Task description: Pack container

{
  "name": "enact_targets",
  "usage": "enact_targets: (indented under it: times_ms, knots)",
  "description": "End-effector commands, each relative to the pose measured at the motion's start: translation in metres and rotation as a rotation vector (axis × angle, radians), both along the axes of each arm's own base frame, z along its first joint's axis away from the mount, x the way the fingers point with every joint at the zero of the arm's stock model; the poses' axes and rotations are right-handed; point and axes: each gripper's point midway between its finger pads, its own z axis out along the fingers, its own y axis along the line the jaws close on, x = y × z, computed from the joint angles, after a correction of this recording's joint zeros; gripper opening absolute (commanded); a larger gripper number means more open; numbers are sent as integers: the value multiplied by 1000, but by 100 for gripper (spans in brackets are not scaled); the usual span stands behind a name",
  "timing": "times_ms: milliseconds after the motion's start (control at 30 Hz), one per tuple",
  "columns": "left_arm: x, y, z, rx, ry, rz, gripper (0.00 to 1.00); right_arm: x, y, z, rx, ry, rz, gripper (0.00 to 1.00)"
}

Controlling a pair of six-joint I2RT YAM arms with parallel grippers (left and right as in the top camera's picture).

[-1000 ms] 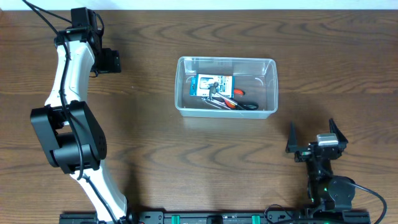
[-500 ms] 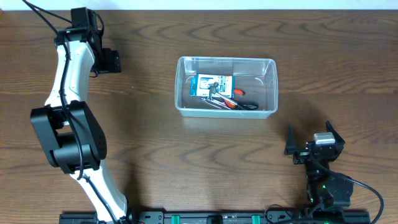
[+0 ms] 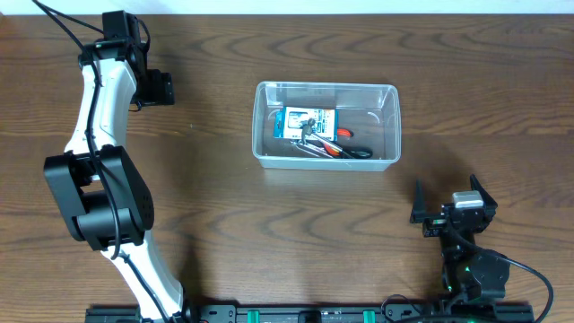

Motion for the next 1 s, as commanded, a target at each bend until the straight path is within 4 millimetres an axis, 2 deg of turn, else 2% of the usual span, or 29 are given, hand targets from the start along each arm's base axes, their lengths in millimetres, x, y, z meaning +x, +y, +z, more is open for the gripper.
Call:
enact_targets:
  times_ms: [0, 833, 967]
  knots:
    - [-3, 3, -9, 10, 26, 7, 98, 0, 2, 0, -3, -1, 12, 99]
    - [-3, 3, -9, 10, 26, 7, 98, 0, 2, 0, -3, -1, 12, 99]
    - [-2, 3, 5, 15, -5, 7, 98, 0, 2, 0, -3, -1, 12, 99]
